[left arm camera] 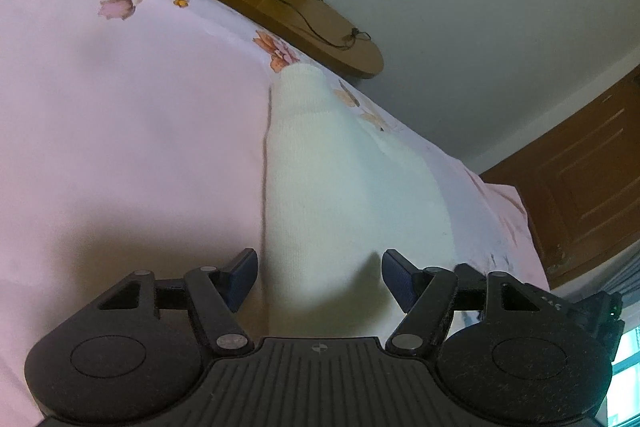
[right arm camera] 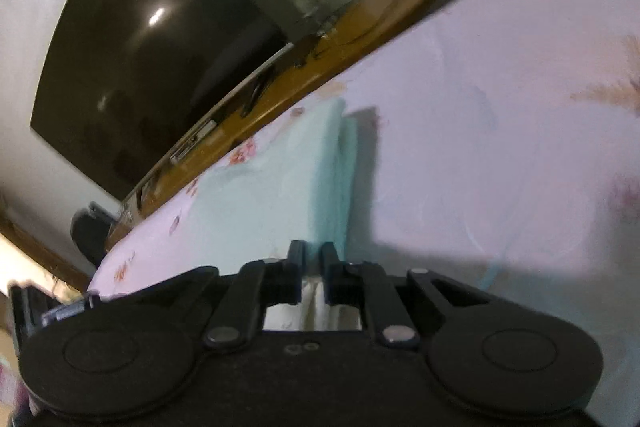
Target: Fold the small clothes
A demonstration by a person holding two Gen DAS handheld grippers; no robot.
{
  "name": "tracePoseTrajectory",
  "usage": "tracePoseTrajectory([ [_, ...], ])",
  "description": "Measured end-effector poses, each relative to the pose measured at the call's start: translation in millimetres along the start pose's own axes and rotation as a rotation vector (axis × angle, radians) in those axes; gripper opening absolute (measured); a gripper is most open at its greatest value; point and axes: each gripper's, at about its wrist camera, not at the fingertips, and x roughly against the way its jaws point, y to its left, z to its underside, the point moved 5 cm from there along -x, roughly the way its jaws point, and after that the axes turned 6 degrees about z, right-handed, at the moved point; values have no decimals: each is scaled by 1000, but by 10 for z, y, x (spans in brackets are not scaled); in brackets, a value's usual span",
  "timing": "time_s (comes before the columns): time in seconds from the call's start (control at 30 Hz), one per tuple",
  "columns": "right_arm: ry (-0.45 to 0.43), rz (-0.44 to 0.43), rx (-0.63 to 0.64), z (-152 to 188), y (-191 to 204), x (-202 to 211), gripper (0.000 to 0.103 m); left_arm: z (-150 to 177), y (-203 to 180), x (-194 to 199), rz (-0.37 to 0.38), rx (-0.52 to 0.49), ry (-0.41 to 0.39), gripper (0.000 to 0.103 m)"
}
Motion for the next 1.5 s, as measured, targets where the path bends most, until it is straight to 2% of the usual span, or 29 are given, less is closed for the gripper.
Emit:
tracePoseTrajectory([
  [0.03, -6, -8, 0, -6, 2, 29, 14, 5, 12, 37, -4, -4, -2, 69],
  [0.1, 11, -16, 22, 0, 49, 54, 32, -6, 50, 65, -3, 1, -2, 69],
  [0.17, 20, -16, 35, 17, 69, 65, 55, -17, 66, 73, -4, -1, 0, 69],
  [0.23, 36, -15, 43, 11, 51, 31, 65, -15, 50, 63, -19, -24, 5, 69],
  [0.3, 75, -28, 22, 19, 3, -50, 64, -29, 10, 26, -43, -72, 18, 69],
  [0.37, 108, -36, 19, 50, -28, -132, 56, -54, -15, -13, -52, -107, 30, 69],
  [0.5, 135, -44, 57, 67, 19, -213, 51, -134, -32, -80, -29, -148, 71, 69],
  [0.57, 152, -50, 61, 30, 3, -207, 45, -175, -20, -78, -12, -149, 88, 69],
  [0.67, 178, -77, 55, -16, -57, -196, 44, -173, -30, -93, 37, -160, 118, 69],
  [0.7, 191, -90, 49, -9, -68, -215, 45, -163, -44, -140, 58, -162, 138, 64],
  [0.77, 197, -118, 43, 10, -37, -270, 45, -165, -92, -211, 72, -183, 148, 63],
  [0.83, 190, -110, 78, 32, 40, -292, 45, -197, -99, -243, 81, -178, 153, 61],
  [0.93, 200, -122, 67, 15, 9, -248, 41, -214, -87, -238, 95, -167, 170, 61],
  [1.07, 203, -151, 57, 2, -13, -290, 42, -231, -146, -304, 67, -205, 176, 61],
  [1.17, 207, -137, 96, 0, 89, -351, 42, -215, -174, -327, 52, -222, 178, 61],
  [1.33, 219, -117, 123, -24, 43, -248, 39, -210, -222, -326, 33, -259, 189, 60],
  [1.5, 223, -72, 185, -19, 42, -141, 47, -219, -204, -294, 31, -262, 196, 60],
])
